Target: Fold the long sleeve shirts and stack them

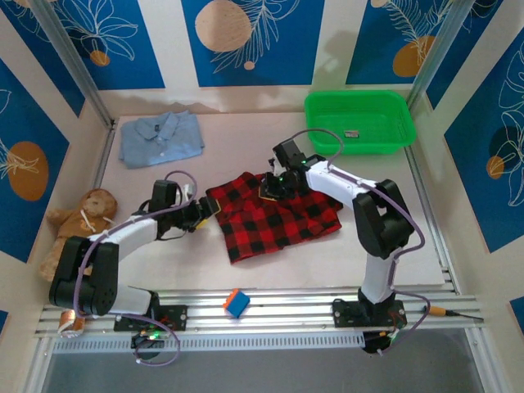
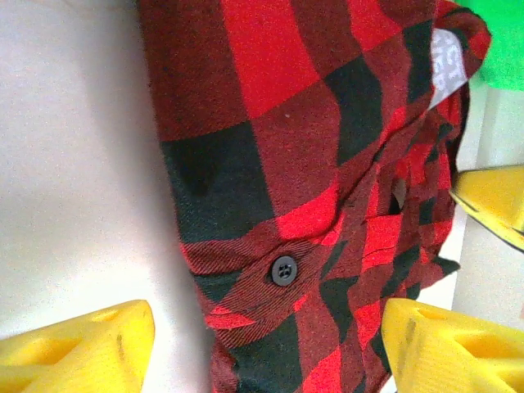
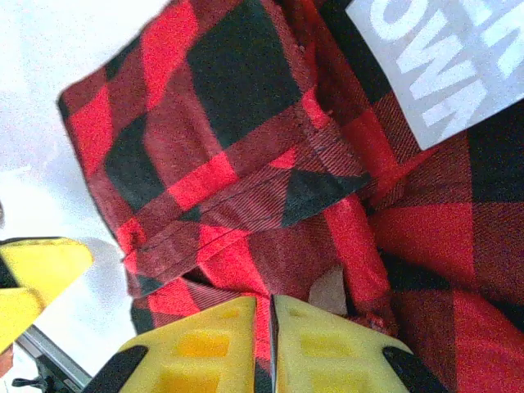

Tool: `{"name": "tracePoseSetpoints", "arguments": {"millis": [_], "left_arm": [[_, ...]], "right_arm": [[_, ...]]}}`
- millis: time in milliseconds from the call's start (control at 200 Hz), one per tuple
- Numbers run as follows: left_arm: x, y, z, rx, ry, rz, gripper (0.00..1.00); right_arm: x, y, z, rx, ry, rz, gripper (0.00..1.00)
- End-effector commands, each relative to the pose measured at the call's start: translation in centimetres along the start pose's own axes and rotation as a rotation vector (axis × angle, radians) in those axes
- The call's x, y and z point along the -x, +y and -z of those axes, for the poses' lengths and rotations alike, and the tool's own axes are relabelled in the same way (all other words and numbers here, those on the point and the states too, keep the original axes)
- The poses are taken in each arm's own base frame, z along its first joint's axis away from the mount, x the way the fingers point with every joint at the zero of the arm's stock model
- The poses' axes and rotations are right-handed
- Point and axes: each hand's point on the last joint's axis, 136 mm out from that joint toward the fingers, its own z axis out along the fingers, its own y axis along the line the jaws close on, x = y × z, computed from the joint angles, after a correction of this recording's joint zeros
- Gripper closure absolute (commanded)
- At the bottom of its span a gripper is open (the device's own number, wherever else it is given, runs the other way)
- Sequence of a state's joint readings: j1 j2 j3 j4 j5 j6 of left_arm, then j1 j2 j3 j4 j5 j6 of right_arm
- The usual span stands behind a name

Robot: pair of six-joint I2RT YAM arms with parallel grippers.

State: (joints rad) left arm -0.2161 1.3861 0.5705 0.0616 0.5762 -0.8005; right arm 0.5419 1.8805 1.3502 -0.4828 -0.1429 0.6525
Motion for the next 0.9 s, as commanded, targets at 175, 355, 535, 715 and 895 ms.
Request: {"name": "tracePoseSetpoints", "arguments": {"millis": [175, 355, 535, 715, 895], "left_arm": [[-1.1, -0.2, -2.9, -0.057, 0.037, 0.061, 0.34], [-1.3, 0.0, -4.0, -0.04, 0.044, 0.083, 0.37], [-2.1, -0.2, -5.9, -0.03, 0.071, 0.079, 0.43], [-1.8, 0.6, -6.3, 0.021, 0.07, 0.055, 0.68], [-0.2, 0.9, -3.8, 0.22, 0.056, -0.118, 0.93]], "right_arm": [[0.1, -0.4, -2.3, 0.027, 0.038, 0.026, 0.86], [0.2, -1.6, -3.2, 0.008, 0.047, 0.011, 0.87], [0.2, -2.9, -3.8, -0.021, 0.049, -0.005, 0.88], [-0.7, -4.3, -5.0, -0.049, 0.07, -0.027, 0.89], [-2.3, -4.6, -5.9, -0.086, 0.089, -0.021, 0.9]]}}
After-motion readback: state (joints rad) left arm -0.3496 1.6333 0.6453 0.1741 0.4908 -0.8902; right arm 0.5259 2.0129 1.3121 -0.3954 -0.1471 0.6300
